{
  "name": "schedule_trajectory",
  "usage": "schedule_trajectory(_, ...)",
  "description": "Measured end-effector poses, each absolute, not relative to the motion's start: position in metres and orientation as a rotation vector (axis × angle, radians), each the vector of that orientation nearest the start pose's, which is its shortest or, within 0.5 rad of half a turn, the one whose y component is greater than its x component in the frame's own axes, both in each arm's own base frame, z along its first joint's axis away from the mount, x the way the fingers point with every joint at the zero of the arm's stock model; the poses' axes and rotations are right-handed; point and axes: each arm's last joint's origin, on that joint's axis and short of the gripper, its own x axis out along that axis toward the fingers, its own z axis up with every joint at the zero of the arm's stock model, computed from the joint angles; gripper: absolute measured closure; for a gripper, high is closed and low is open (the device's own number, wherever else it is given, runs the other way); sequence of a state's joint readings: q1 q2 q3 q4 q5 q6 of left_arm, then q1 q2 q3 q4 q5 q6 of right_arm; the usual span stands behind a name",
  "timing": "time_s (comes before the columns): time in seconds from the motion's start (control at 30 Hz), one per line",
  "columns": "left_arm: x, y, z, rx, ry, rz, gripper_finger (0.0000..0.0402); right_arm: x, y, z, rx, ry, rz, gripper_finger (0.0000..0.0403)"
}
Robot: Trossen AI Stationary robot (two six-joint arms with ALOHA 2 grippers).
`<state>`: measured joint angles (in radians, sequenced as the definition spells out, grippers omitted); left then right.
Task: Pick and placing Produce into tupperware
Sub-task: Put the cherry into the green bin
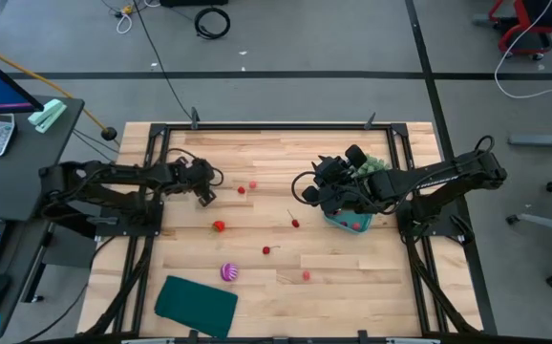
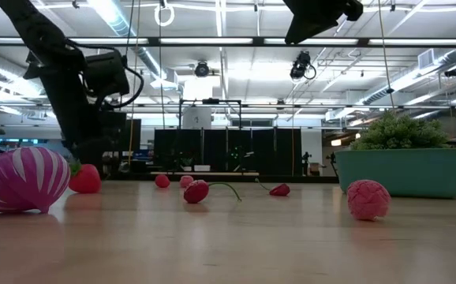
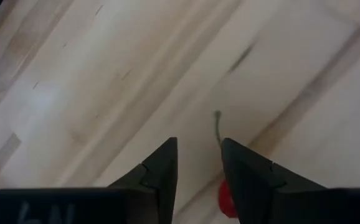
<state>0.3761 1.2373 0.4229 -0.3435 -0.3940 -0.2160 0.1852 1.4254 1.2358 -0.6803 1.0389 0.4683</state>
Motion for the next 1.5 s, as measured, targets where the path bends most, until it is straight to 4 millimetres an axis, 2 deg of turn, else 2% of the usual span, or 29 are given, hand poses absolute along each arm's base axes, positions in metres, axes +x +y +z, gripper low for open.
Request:
schedule_trajectory(0.3,0.157,0.089,0.118,-0.227,1.039,0.784,0.027,0.287,0.028,0.314,-0.092,0.521,-0.935,0.0286)
schedule_trajectory(0.67,0.157,0.09,0.118,-0.211,1.046,0.768,0.0277,0.287,0.028,0.314,-0.092,0.521,-0.935,0.0286)
schedule_trajectory(0.9,0.17,0.091,0.133,-0.201,1.044,0.673,0.0282,0.287,0.028,0.314,-0.092,0.521,-0.935,0.0286)
schedule_trajectory(1.13,0.166,0.09,0.149,-0.271,1.24,0.696,0.0282,0.287,0.028,0.314,-0.092,0.521,-0.935,0.0286)
schedule_trajectory(1.5,0.17,0.08,0.15,-0.301,1.228,0.678,0.0289,0.287,0.028,0.314,-0.092,0.521,-0.935,0.0286)
